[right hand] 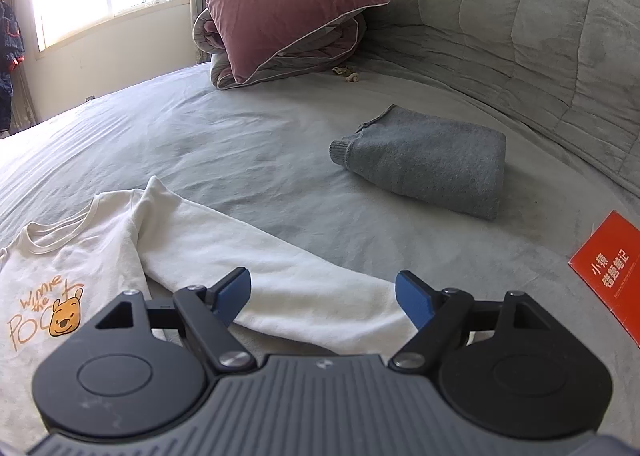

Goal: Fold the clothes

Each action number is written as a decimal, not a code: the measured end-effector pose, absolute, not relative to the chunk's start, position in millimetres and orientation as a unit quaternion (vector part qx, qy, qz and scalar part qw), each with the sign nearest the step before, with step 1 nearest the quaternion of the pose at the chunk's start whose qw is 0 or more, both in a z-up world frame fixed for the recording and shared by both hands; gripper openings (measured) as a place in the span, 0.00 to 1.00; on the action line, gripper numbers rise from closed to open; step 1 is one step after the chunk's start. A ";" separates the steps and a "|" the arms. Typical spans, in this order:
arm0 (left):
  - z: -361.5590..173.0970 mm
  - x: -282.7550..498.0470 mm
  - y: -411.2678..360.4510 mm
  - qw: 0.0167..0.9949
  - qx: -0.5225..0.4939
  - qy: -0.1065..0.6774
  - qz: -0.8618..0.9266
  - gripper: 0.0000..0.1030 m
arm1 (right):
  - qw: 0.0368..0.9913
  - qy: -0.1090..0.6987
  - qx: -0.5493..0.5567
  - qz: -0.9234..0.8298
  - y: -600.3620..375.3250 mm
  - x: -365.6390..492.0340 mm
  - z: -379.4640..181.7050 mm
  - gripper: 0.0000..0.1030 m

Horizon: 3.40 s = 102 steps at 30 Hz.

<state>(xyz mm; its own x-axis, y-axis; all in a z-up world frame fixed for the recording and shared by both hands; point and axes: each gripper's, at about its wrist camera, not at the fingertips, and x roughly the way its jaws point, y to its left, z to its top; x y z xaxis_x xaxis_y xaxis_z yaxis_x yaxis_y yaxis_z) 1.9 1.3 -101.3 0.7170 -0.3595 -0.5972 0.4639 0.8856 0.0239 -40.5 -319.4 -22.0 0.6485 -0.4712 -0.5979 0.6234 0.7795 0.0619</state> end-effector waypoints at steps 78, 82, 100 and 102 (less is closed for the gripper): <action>-101.3 2.0 1.6 0.922 0.087 0.303 -0.224 1.00 | 0.916 0.272 0.012 -0.295 -274.1 -31.7 -21.6 0.84; -101.3 2.1 1.7 0.922 0.087 0.303 -0.224 1.00 | 0.963 0.199 -0.062 -0.170 -233.8 -43.8 -6.0 0.92; -101.2 1.9 1.4 0.922 0.088 0.303 -0.223 1.00 | 0.934 0.292 -0.140 0.149 -138.5 -32.7 -46.8 0.94; -101.3 1.9 1.3 0.922 0.088 0.303 -0.223 1.00 | 0.935 0.294 -0.134 0.149 -140.6 -32.9 -46.4 0.94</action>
